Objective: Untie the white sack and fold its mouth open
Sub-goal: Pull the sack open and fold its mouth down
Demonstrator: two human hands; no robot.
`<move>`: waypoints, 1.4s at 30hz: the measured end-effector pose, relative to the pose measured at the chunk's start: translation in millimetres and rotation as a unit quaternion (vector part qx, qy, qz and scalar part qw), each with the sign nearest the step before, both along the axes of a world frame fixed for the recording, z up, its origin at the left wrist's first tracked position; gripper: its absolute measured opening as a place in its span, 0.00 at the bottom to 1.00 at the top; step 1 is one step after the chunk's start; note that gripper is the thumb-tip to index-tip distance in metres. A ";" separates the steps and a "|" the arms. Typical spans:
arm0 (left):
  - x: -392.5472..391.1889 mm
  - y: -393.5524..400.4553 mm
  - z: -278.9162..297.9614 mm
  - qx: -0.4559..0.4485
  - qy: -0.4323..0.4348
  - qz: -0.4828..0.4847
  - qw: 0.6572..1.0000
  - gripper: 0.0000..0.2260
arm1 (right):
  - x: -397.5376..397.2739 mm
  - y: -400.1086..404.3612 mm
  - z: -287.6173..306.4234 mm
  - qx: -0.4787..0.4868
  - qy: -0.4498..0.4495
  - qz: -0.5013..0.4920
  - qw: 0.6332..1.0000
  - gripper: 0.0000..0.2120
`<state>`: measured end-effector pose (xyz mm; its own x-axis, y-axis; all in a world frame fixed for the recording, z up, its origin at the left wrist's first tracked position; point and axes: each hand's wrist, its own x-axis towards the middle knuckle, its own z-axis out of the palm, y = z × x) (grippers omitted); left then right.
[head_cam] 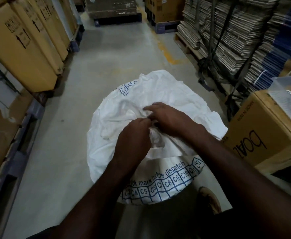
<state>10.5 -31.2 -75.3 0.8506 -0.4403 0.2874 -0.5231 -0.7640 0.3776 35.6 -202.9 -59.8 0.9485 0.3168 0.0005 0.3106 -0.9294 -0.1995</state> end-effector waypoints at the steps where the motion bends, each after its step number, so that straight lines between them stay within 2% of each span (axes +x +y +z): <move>1: 4.2 2.8 -5.1 0.007 0.007 -0.002 1.000 0.12 | 4.7 -2.3 -5.1 -0.021 -0.005 0.009 1.000 0.21; 4: 11.7 13.1 -14.7 0.100 0.012 -0.030 0.994 0.23 | 20.3 -11.9 -16.3 -0.102 -0.010 -0.016 0.995 0.27; 6: 12.6 16.1 -14.0 0.173 0.013 -0.028 0.984 0.22 | 35.2 -20.1 -20.6 -0.136 -0.023 -0.033 0.990 0.31; 9: 11.9 19.5 -5.9 0.202 -0.001 -0.003 0.979 0.15 | 59.0 -34.0 -18.9 -0.147 -0.038 -0.091 0.984 0.35; 11: 10.2 20.9 -0.4 0.233 -0.008 -0.009 0.972 0.17 | 74.9 -45.3 -17.8 -0.148 -0.043 -0.129 0.980 0.35; 13: 9.2 24.2 2.5 0.258 0.014 -0.014 0.966 0.23 | 88.9 -57.2 -17.9 -0.139 -0.032 -0.157 0.977 0.35; 16: 7.3 33.4 0.2 0.242 0.073 -0.005 0.967 0.34 | 101.5 -61.0 -16.4 -0.128 0.035 -0.176 0.975 0.36; 18: 7.4 37.9 1.9 0.210 0.092 0.001 0.973 0.35 | 101.2 -50.9 -14.2 -0.142 0.069 -0.179 0.971 0.37; 20: 13.8 41.6 1.9 0.163 0.063 0.026 0.984 0.28 | 92.6 -34.6 -9.1 -0.147 0.072 -0.194 0.967 0.36; 22: 23.2 44.1 -0.6 0.101 -0.025 0.048 0.993 0.16 | 76.3 -14.8 -1.1 -0.153 0.040 -0.201 0.967 0.36; 24: 29.8 45.1 -1.1 0.078 -0.058 0.051 0.994 0.16 | 55.8 6.2 8.4 -0.141 0.001 -0.184 0.973 0.36; 28: 32.1 44.2 2.0 0.108 -0.050 0.005 0.993 0.27 | 9.9 32.9 19.3 -0.043 -0.031 -0.070 0.996 0.35; 31: 34.2 44.6 -1.1 0.150 0.044 -0.048 0.987 0.44 | -27.6 31.0 22.3 -0.023 -0.004 -0.052 0.998 0.38; 33: 36.0 50.2 -6.5 0.204 0.161 -0.077 0.962 0.59 | -47.6 19.0 19.4 -0.081 0.043 -0.076 0.993 0.49; 35: 34.7 55.4 -12.8 0.234 0.242 -0.078 0.938 0.70 | -62.9 -0.6 13.8 -0.142 0.094 -0.113 0.979 0.63; 38: 36.4 52.9 -17.0 0.213 0.271 -0.053 0.937 0.74 | -88.5 -28.2 6.3 -0.192 0.174 -0.163 0.952 0.70; 42: 50.6 48.6 -14.4 0.196 0.237 -0.006 0.952 0.73 | -117.6 -51.3 -8.7 -0.208 0.223 -0.194 0.933 0.67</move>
<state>61.1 17.4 -89.7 0.8377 -0.4462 -0.3150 -0.3756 -0.8893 0.2608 -82.0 -254.2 -68.5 0.8687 -0.1649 -0.4671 -0.0927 -0.9804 0.1737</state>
